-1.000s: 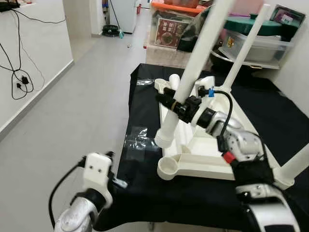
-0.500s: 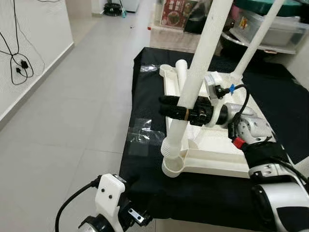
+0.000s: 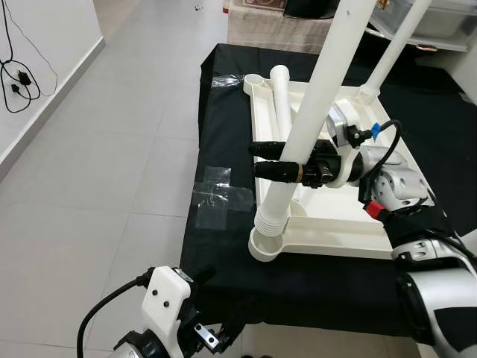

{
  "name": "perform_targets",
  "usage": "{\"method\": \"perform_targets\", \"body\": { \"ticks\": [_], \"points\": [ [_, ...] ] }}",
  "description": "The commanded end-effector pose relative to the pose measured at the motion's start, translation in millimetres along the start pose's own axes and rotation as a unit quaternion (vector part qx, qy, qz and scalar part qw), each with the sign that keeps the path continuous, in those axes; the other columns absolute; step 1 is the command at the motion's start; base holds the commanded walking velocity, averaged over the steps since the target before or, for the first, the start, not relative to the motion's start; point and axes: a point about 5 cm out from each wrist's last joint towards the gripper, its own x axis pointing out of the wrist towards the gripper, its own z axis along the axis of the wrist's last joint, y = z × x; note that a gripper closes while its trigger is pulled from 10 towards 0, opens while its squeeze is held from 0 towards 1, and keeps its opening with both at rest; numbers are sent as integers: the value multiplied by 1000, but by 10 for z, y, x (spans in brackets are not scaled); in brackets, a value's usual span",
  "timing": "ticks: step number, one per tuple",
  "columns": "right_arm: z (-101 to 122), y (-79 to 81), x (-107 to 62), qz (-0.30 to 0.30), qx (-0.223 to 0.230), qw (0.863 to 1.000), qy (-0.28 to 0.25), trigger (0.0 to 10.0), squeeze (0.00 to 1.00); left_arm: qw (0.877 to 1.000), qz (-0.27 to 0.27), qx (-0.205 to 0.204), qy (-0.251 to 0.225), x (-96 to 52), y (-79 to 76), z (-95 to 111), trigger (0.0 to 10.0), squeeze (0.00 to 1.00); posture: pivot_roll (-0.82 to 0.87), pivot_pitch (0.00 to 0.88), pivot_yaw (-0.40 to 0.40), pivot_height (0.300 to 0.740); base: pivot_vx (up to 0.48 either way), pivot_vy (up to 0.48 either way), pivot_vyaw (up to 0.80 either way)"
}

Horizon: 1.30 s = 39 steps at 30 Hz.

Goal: Building children table

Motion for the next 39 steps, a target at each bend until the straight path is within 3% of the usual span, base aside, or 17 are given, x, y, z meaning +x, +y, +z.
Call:
{"method": "perform_targets", "body": {
  "ticks": [1,8,19,23,35,37,39],
  "points": [
    [-97,66,12,31,20,999,8,10000,0,1000,-9,-6,9,-24,-20,-17,10000,0,162,206,-106,740,0,0,0],
    [-189,239,89,70,14,997,11,10000,0,1000,-10,3,12,-26,7,-7,10000,0,174,186,-105,740,0,0,0],
    [-366,299,145,78,19,996,27,10000,0,1000,-13,18,16,-10,4,-19,10000,0,177,169,-109,740,0,0,0],
    [-454,233,186,14,-7,999,48,10000,0,1000,-14,25,14,38,25,-28,10000,0,160,149,-111,740,0,0,0],
    [-598,209,273,-31,-2,997,72,10000,0,1000,-4,29,5,96,40,-42,10000,0,157,133,-127,740,0,0,0],
    [-621,112,287,-97,-11,992,78,10000,0,1000,-1,31,4,102,39,-39,10000,0,150,135,-129,740,0,0,0],
    [-623,75,290,-125,-15,989,76,10000,0,999,1,32,3,104,41,-39,10000,0,150,135,-129,740,0,0,0]
  ]
}}
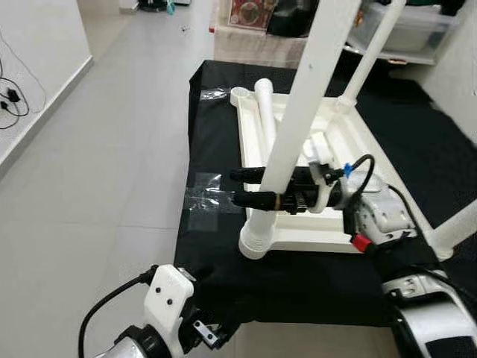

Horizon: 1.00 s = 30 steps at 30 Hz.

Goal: Building children table

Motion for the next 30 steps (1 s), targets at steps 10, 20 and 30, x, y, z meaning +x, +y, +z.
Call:
{"method": "perform_targets", "body": {
  "ticks": [10,20,30],
  "points": [
    [-344,-135,-205,-315,43,948,27,10000,0,1000,12,5,-10,55,45,-7,10000,0,132,133,-125,740,0,0,0],
    [-350,-96,-129,-494,61,866,40,10000,0,1000,20,8,-15,63,88,12,10000,0,119,144,-118,740,0,0,0],
    [-424,-260,-74,-743,105,659,56,10000,0,999,25,14,-17,75,111,18,10000,0,137,137,-123,740,0,0,0]
  ]
}}
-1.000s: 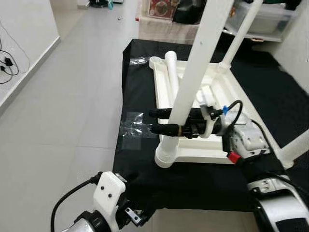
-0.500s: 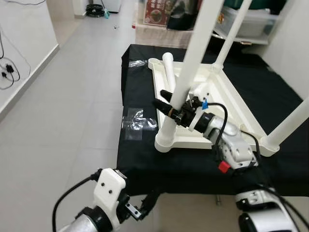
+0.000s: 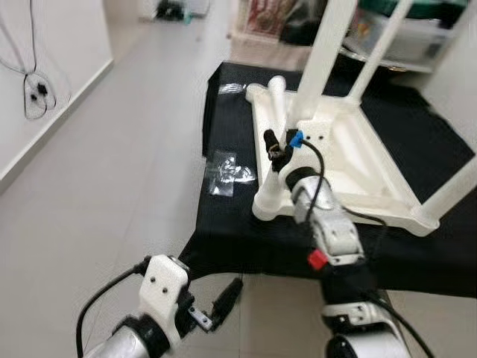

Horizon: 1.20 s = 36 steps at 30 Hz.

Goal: Building children table

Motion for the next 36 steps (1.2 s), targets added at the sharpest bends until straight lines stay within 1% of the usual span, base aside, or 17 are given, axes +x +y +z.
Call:
{"method": "perform_targets", "body": {
  "ticks": [1,2,6,7,9,12,13,14,15,16,17,19,21,24,28,34,36],
  "points": [
    [-280,-277,-1,-100,-5,993,64,10000,0,1000,3,2,8,-13,0,-30,10000,0,137,137,-123,740,0,0,0],
    [-280,-278,13,-121,6,991,63,10000,0,1000,4,2,8,-15,2,-31,10000,0,137,137,-123,740,0,0,0],
    [-282,-277,18,-135,13,989,63,10000,0,1000,4,2,8,-16,3,-31,10000,0,137,137,-123,740,0,0,0],
    [-261,-283,13,-186,20,981,56,10000,0,1000,4,2,8,-18,4,-35,10000,0,141,131,-123,740,0,0,0],
    [-261,-283,13,-186,20,981,56,10000,0,1000,4,2,8,-18,4,-35,10000,0,141,131,-123,740,0,0,0],
    [-277,-255,-67,-338,29,937,78,10000,0,1000,2,5,8,-17,6,-35,10000,0,144,131,-123,740,0,0,0],
    [-277,-255,-67,-338,29,937,78,10000,0,1000,2,5,8,-17,6,-35,10000,0,144,131,-123,740,0,0,0],
    [-297,-230,-84,-364,30,926,90,10000,0,1000,2,5,8,-16,7,-35,10000,0,144,131,-123,740,0,0,0],
    [-297,-230,-84,-364,30,926,90,10000,0,1000,2,5,8,-16,7,-35,10000,0,144,131,-123,740,0,0,0],
    [-322,-209,-97,-387,24,916,105,10000,0,1000,2,5,8,-15,8,-34,10000,0,146,136,-119,740,0,0,0],
    [-322,-209,-97,-387,24,916,105,10000,0,1000,2,5,8,-15,8,-34,10000,0,146,136,-119,740,0,0,0],
    [-355,-118,-94,-415,42,900,123,10000,0,1000,0,5,8,-9,3,-33,10000,0,150,138,-125,740,0,0,0],
    [-355,-118,-94,-415,42,900,123,10000,0,1000,0,5,8,-9,3,-33,10000,0,150,138,-125,740,0,0,0],
    [-365,-15,-80,-420,56,895,136,10000,0,1000,0,4,8,-5,-2,-33,10000,0,149,141,-125,740,0,0,0],
    [-373,72,-66,-405,58,901,148,10000,0,1000,0,4,7,4,-4,-36,10000,0,147,141,-129,740,0,0,0],
    [-358,105,-69,-409,67,899,143,10000,0,1000,0,5,6,8,-5,-39,10000,0,144,141,-129,740,0,0,0],
    [-340,128,-62,-400,82,903,136,10000,0,1000,0,5,6,10,-3,-39,10000,0,145,140,-125,740,0,0,0]
  ]
}}
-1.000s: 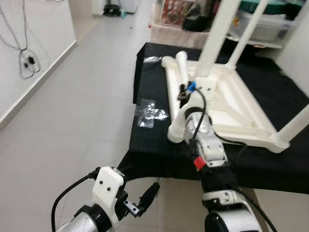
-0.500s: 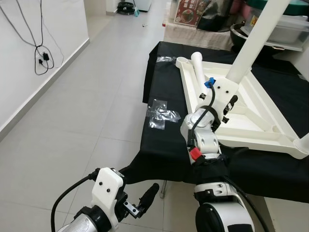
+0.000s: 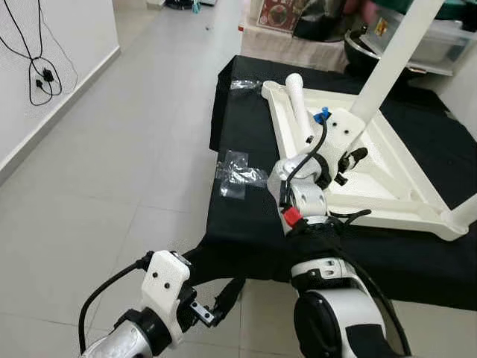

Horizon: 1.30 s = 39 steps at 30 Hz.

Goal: Building children table

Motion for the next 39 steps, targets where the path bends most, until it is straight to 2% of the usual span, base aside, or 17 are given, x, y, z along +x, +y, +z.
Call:
{"method": "perform_targets", "body": {
  "ticks": [1,11,12,13,15,22,26,27,28,29,31,33,34,36,37,38,39],
  "points": [
    [-398,39,-203,29,4,995,92,10000,0,1000,-1,1,11,9,-13,-57,10000,0,147,138,-125,740,0,0,0],
    [-481,-41,-164,55,-7,994,98,10000,0,1000,-1,2,11,12,-7,-59,10000,0,143,138,-120,740,0,0,0],
    [-581,-93,-173,119,-14,988,101,10000,0,1000,-1,2,10,12,-2,-62,10000,0,134,136,-119,740,0,0,0],
    [-581,-93,-173,119,-14,988,101,10000,0,1000,-1,2,10,12,-2,-62,10000,0,134,136,-119,740,0,0,0],
    [-632,-112,-184,167,-15,980,106,10000,0,1000,0,3,10,14,2,-65,10000,0,134,136,-119,740,0,0,0],
    [-660,-72,-237,218,-13,970,107,10000,0,1000,0,4,11,5,5,-77,10000,0,138,123,-117,740,0,0,0],
    [-733,-81,-250,224,-24,967,122,10000,0,1000,-1,5,12,4,1,-80,10000,0,139,118,-116,740,0,0,0],
    [-753,-69,-252,246,-29,961,123,10000,0,1000,-1,5,12,5,2,-81,10000,0,144,119,-118,740,0,0,0],
    [-782,-30,-268,294,-39,946,132,10000,0,1000,-1,6,12,6,3,-82,10000,0,139,117,-115,740,0,0,0],
    [-782,-30,-268,294,-39,946,132,10000,0,1000,-1,6,12,6,3,-82,10000,0,139,117,-115,740,0,0,0],
    [-837,14,-295,365,-53,915,160,10000,0,1000,-1,6,12,9,4,-83,10000,0,137,117,-118,740,0,0,0],
    [-920,31,-299,416,-106,885,180,10000,0,1000,-1,6,12,12,4,-82,10000,0,135,119,-118,740,0,0,0],
    [-920,31,-299,416,-106,885,180,10000,0,1000,-1,6,12,12,4,-82,10000,0,135,119,-118,740,0,0,0],
    [-980,11,-245,439,-143,864,199,10000,0,1000,-1,6,10,15,-1,-78,10000,0,134,124,-123,740,0,0,0],
    [-990,8,-216,444,-140,860,209,10000,0,1000,-1,6,10,16,-4,-75,10000,0,134,123,-125,740,0,0,0],
    [-1002,21,-213,467,-142,844,224,10000,0,1000,0,7,9,16,-6,-73,10000,0,137,126,-128,740,0,0,0],
    [-1002,21,-213,467,-142,844,224,10000,0,1000,0,7,9,16,-6,-73,10000,0,137,126,-128,740,0,0,0]
  ]
}}
